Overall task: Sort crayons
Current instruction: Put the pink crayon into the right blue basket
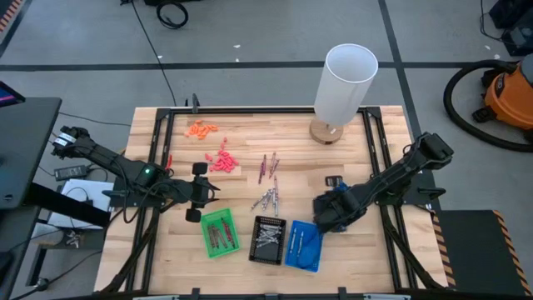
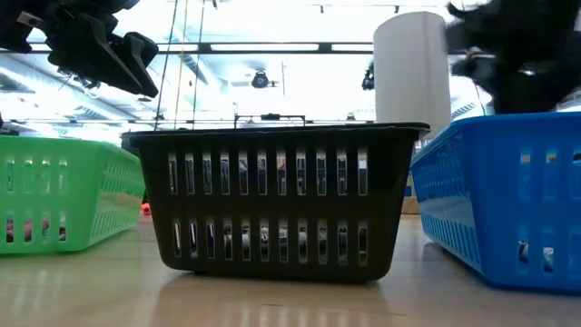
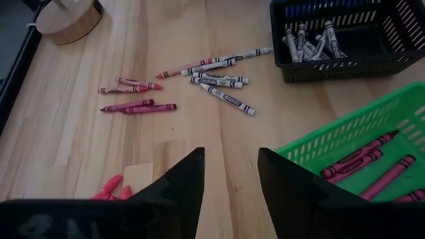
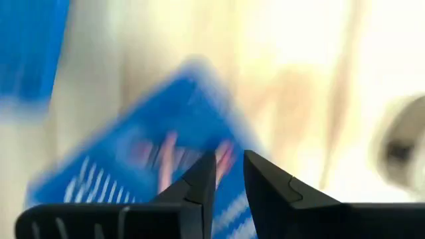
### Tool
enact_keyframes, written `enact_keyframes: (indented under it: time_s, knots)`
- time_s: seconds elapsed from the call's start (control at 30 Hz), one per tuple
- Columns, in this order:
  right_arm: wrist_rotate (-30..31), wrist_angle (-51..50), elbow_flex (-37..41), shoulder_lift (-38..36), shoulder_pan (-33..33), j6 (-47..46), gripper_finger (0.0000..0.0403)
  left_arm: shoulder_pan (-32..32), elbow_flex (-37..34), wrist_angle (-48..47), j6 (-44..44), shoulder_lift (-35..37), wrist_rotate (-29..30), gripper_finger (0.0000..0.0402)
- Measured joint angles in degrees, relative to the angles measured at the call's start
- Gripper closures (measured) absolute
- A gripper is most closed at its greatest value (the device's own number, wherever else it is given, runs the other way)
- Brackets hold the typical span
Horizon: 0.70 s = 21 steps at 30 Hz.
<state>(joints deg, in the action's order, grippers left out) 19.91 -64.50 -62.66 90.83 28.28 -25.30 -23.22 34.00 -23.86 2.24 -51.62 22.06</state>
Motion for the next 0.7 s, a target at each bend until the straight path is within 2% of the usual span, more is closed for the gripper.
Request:
enact_keyframes:
  time_s: [0.1, 0.2, 0.43, 0.57, 0.7]
  knots:
    - [9.3, 9.5, -0.7, 0.0, -1.4, -0.2, 0.0324, 0.0, 0.0, 0.1, 0.0, 0.0, 0.0, 0.0251]
    - [14.8, 20.3, -0.7, 0.0, -3.0, 1.8, 0.0329, 0.0, 0.0, 0.1, 0.1, 0.0, 0.0, 0.0251]
    - [19.5, 44.1, 0.3, -0.1, -6.8, 7.6, 0.0331, 0.0, 0.0, 0.0, 0.5, 0.0, 0.0, 0.0251]
    - [19.0, 53.0, 4.2, -0.1, -9.5, 8.6, 0.0331, 0.0, 0.0, 0.0, 0.5, 0.0, 0.0, 0.0251]
    - [17.9, 66.9, 9.6, -0.1, -12.4, 8.6, 0.0332, 0.0, 0.0, 0.0, 0.5, 0.0, 0.0, 0.0251]
